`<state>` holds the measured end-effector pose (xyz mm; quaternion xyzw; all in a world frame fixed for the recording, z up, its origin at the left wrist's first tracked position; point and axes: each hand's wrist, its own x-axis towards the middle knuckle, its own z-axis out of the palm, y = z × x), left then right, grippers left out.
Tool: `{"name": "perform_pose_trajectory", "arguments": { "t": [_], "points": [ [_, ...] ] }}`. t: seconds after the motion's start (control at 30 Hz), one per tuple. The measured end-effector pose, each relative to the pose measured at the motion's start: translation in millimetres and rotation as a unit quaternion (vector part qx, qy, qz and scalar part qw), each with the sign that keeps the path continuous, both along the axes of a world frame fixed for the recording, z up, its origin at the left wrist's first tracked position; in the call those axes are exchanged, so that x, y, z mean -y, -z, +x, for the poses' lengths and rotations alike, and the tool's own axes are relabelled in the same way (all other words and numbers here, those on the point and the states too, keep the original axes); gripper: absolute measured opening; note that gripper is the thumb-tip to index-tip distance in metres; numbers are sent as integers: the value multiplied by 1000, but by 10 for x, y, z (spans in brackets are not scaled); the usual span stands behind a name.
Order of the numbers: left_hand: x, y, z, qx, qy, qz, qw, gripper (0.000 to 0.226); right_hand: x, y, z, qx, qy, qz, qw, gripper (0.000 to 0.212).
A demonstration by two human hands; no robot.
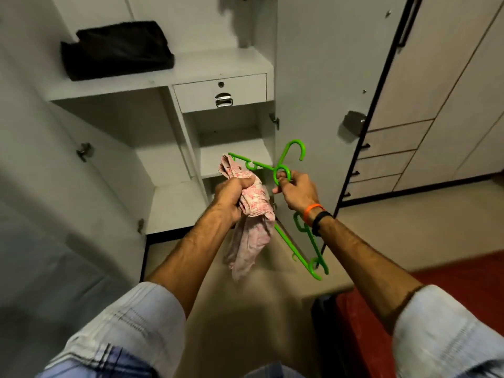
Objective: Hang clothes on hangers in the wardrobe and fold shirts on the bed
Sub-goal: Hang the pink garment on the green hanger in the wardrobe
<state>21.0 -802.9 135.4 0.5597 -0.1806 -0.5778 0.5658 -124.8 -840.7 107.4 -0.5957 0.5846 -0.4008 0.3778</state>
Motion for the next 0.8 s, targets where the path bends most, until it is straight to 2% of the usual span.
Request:
{"name": "perform_pose_trajectory", "arguments": {
  "t": [0.2,0.37,0.5,0.63,0.73,0.8],
  "points": [
    [16,-139,137,-23,-27,-15,999,11,71,-207,231,-19,-74,-15,997,21],
    [-6,-94,68,-33,-65,-20,997,29,133,-311,294,-29,-103,-22,994,27],
    [14,-105,-48,-45,-89,-23,995,25,184,-375,293,-22,-142,-17,990,27],
    [78,-134,-100,-46,-117,-38,991,33,258,-435,278,-8,-159,-12,987,24],
    [100,-182,-138,-41,-89,-44,994,32,323,-467,236,18,-164,0,986,25],
    [91,-223,-172,-32,-42,-40,998,22,343,-483,203,28,-166,2,986,27]
  ]
}}
